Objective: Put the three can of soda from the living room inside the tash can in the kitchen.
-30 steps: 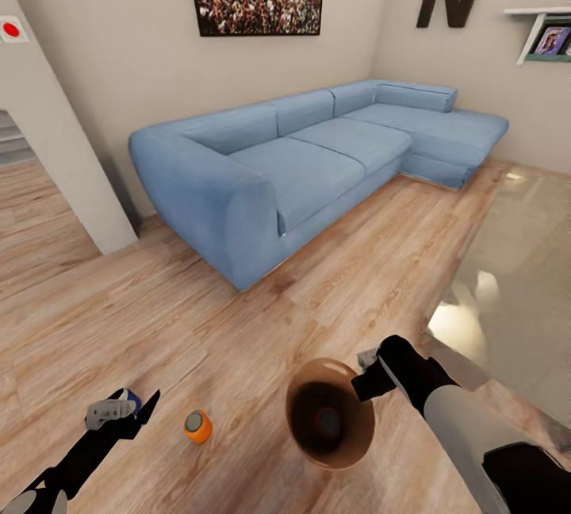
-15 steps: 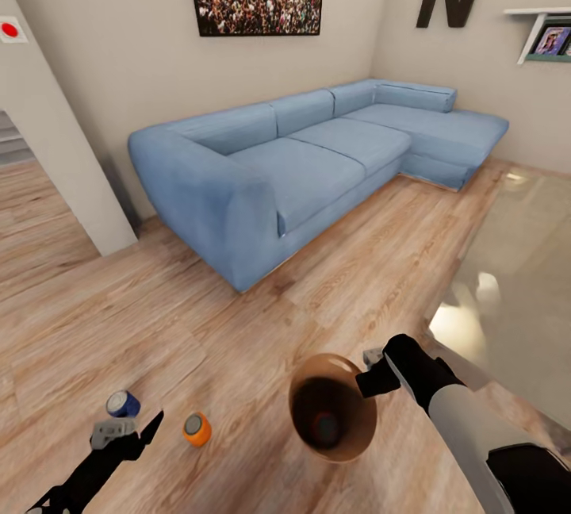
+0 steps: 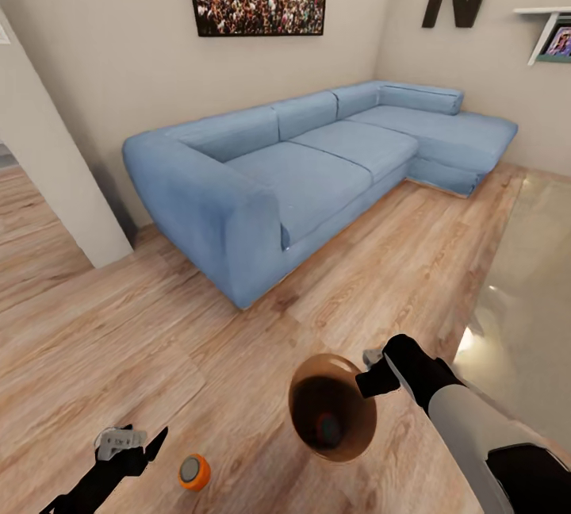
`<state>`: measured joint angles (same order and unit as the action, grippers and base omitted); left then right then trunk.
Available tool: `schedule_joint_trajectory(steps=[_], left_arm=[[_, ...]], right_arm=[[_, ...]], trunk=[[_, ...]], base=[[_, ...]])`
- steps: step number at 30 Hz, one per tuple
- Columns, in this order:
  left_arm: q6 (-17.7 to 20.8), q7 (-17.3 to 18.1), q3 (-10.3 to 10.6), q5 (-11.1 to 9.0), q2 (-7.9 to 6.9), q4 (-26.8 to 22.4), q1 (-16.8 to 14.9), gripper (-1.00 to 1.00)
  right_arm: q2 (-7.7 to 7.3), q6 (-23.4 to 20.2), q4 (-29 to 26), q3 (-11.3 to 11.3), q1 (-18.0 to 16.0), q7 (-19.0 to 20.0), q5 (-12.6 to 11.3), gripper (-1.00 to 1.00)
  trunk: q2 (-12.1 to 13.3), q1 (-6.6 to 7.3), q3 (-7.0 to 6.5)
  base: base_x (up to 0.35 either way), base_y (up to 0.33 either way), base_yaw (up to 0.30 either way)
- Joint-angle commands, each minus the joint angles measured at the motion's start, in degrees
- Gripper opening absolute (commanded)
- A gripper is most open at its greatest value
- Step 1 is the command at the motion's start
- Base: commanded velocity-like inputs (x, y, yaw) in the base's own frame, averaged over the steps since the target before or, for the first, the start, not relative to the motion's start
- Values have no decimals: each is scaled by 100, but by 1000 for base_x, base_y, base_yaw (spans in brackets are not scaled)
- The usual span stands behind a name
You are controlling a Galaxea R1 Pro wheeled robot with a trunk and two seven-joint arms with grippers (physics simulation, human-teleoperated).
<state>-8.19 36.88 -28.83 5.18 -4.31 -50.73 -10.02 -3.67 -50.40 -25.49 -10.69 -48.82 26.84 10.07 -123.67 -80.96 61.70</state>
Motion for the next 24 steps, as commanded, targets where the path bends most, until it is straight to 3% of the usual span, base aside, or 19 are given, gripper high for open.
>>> schedule_joint_trajectory(steps=[1,10,16,21,24], left_arm=[[-2,-3,0,2,0,2,0,100],[-7,-12,0,0,6,1,0,100],[-14,-200,-7,23,2,69,-4,100],[-250,-421,-4,26,2,340,-42,100],[-543,-569,-1,12,1,708,-69,100]], right_arm=[[2,-31,-2,14,-2,31,-138,-100],[6,-31,0,14,0,-8,-137,-100],[1,-53,-39,26,-7,21,-147,-100],[9,-122,-141,30,-20,34,-139,-100],[-15,-593,-200,31,-144,40,-139,-100]], trunk=[[0,0,0],[0,0,3],[-241,-131,123],[-441,-241,227],[-562,-307,297]], base=[[304,55,0],[76,12,0],[4,1,-42],[1,0,-62],[0,0,-76]])
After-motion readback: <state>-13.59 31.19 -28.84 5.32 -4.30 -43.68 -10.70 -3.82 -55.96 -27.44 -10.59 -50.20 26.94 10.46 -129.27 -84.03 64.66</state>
